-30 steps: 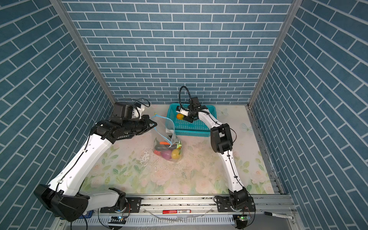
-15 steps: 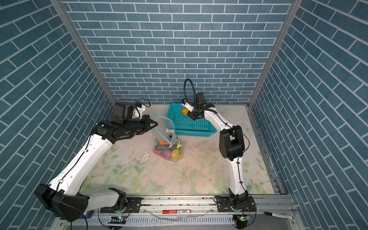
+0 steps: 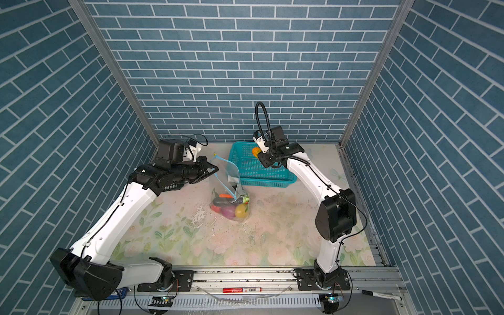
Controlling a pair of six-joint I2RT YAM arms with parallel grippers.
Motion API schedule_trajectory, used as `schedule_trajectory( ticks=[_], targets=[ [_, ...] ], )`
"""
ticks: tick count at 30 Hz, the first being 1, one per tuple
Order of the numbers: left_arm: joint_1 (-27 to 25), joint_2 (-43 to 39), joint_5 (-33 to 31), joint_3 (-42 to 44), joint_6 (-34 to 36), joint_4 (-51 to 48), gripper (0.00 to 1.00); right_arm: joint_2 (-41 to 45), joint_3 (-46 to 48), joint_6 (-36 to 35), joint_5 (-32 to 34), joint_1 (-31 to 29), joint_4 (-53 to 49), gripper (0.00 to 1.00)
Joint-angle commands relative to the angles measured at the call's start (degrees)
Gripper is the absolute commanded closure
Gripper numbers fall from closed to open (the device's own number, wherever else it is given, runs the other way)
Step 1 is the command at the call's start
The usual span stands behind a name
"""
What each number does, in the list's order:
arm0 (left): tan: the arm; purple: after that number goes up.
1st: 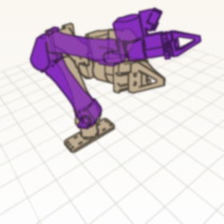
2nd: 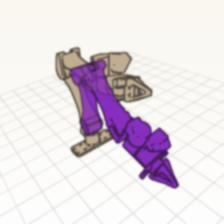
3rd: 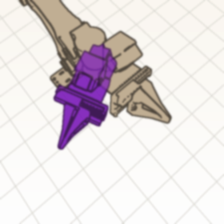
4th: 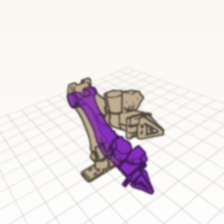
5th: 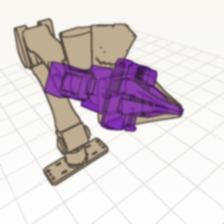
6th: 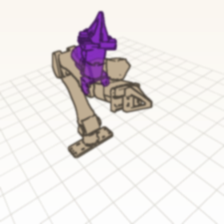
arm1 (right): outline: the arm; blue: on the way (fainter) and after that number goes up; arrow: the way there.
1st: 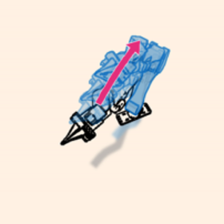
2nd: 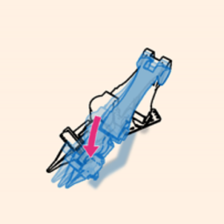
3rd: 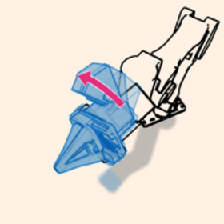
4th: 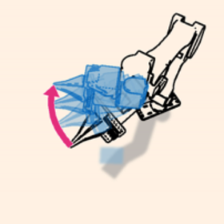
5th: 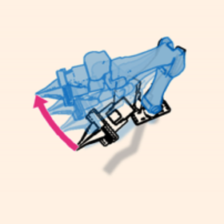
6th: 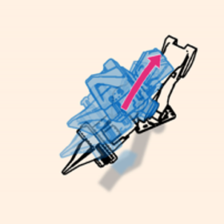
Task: Place the food in the zip-top bag and seal the zipper
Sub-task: 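Lift the papaya with the right gripper and carry it toward the bag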
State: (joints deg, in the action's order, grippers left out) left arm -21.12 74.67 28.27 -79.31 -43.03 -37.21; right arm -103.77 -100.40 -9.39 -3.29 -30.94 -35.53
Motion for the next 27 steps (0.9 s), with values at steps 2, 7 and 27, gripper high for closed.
schedule_trajectory(
  ticks=[2,7,27],
  targets=[
    [0.4,-0.1,0.8,1.0,0.5,1.6,1.0,5.9,2.2,14.0,2.1,-2.0,-5.3,1.0],
    [0.4,0.1,1.2,1.6,0.4,2.8,1.0,8.6,3.6,20.8,-1.4,-2.7,-5.5,1.0],
    [0.2,-1.3,1.3,2.8,-0.8,4.4,1.0,20.4,7.2,34.0,-6.5,-14.2,1.8,1.0]
  ],
)
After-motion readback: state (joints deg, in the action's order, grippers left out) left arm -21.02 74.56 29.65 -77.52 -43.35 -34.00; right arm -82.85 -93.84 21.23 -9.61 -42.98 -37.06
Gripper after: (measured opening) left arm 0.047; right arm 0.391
